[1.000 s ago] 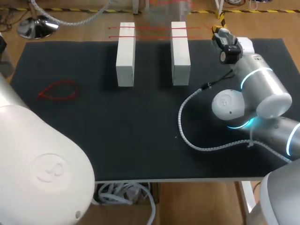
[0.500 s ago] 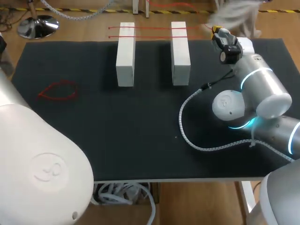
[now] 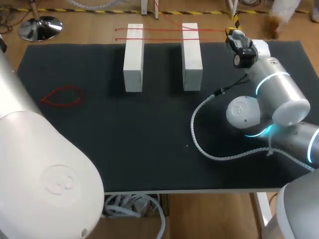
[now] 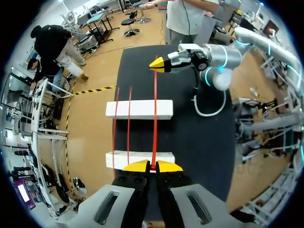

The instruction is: Grab the tape and strap the tape.

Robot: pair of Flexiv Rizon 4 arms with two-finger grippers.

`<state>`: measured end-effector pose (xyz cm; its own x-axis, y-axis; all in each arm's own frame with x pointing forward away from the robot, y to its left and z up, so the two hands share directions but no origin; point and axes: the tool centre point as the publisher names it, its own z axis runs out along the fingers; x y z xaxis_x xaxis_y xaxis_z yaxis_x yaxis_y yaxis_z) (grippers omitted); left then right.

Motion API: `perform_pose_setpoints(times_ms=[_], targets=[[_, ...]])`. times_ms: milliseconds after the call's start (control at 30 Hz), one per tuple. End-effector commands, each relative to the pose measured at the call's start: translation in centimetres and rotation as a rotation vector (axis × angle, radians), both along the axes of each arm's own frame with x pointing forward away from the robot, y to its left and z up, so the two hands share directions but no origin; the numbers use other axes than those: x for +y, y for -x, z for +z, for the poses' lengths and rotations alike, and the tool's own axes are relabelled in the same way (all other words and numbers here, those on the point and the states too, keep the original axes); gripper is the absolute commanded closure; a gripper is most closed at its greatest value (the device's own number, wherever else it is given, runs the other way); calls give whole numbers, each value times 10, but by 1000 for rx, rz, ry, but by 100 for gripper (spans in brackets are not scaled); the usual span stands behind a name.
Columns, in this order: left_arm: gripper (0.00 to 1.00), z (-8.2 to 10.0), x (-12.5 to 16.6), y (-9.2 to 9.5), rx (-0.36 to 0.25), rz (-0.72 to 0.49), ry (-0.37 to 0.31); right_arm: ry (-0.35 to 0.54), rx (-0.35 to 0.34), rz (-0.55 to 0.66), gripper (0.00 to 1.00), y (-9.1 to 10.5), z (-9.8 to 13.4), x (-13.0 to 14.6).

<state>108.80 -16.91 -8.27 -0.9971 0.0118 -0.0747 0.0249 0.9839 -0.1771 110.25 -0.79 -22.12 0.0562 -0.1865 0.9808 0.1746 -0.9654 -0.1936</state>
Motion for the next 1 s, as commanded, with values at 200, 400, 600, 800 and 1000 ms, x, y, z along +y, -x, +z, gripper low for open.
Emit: perform_pose_setpoints(times_ms=[200,400,600,800,1000], targets=[[100,3,-10,-8,24,0,-52,1,-2,1,100,-1,0,0],[100,4,-10,-6,12,10,-32,1,-2,1,100,-1,0,0],[100,4,-10,-6,12,10,-32,1,-2,1,100,-1,0,0],[100,4,-10,-6,12,10,-32,1,-2,1,100,-1,0,0],[100,4,-10,-6,12,10,-32,1,-2,1,100,-1,0,0]])
